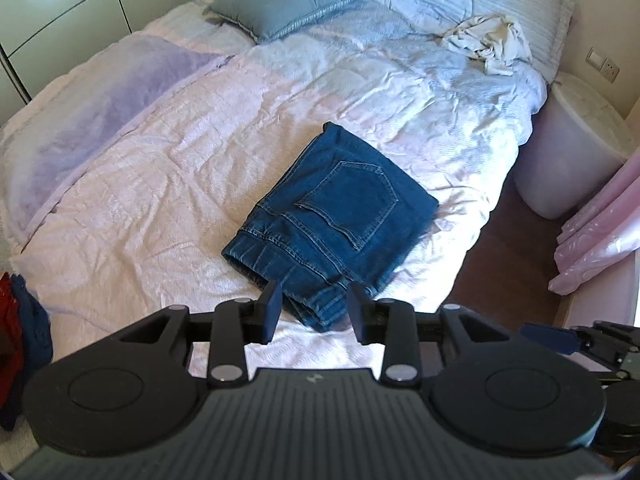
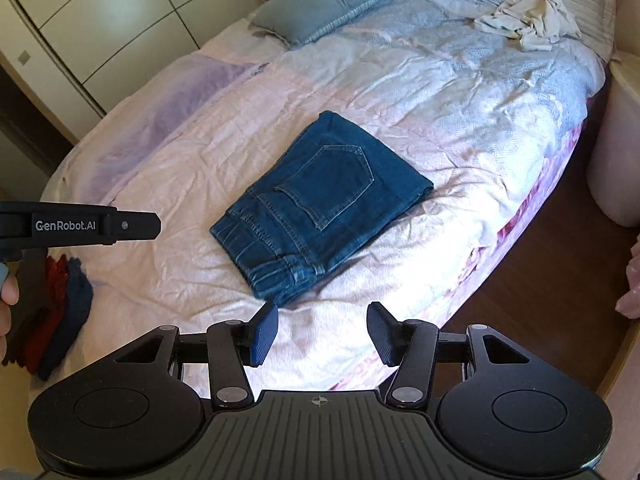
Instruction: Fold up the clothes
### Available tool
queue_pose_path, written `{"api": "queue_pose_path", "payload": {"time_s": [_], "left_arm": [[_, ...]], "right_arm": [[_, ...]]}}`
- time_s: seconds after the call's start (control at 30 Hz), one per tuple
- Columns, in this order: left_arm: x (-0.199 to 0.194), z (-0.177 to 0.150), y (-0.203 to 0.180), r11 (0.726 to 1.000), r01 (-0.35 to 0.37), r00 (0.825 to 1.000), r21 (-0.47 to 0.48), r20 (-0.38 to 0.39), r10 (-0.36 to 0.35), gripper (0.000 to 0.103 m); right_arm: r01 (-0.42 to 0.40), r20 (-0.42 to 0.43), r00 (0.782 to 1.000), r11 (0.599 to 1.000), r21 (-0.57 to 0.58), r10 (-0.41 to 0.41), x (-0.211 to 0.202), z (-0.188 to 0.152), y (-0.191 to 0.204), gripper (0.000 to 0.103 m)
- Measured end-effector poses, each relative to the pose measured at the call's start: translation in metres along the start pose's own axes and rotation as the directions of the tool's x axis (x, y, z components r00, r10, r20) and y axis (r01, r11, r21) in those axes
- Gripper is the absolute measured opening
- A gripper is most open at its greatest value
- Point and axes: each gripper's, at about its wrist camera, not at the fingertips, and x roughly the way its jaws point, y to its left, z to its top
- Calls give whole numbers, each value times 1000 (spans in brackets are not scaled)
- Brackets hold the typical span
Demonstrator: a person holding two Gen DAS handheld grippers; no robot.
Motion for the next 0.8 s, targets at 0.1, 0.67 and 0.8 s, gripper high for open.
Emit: {"api": "queue_pose_path", "payload": {"time_s": [0.1, 0.67, 0.8], "left_arm": [[-13, -12, -4, 1000, 0, 1000, -12, 7, 0, 32], [-12, -1, 55, 985, 84, 996, -152, 17, -82, 38], [10, 7, 110, 936, 141, 989, -322, 3, -148, 39]], "right_arm": [[-12, 12, 1000, 1000, 1, 12, -12, -10, 1, 53], [-16, 39, 999, 997, 75, 13, -14, 13, 3, 53], [5, 84, 996, 991, 134, -17, -8, 37, -10, 53]]}}
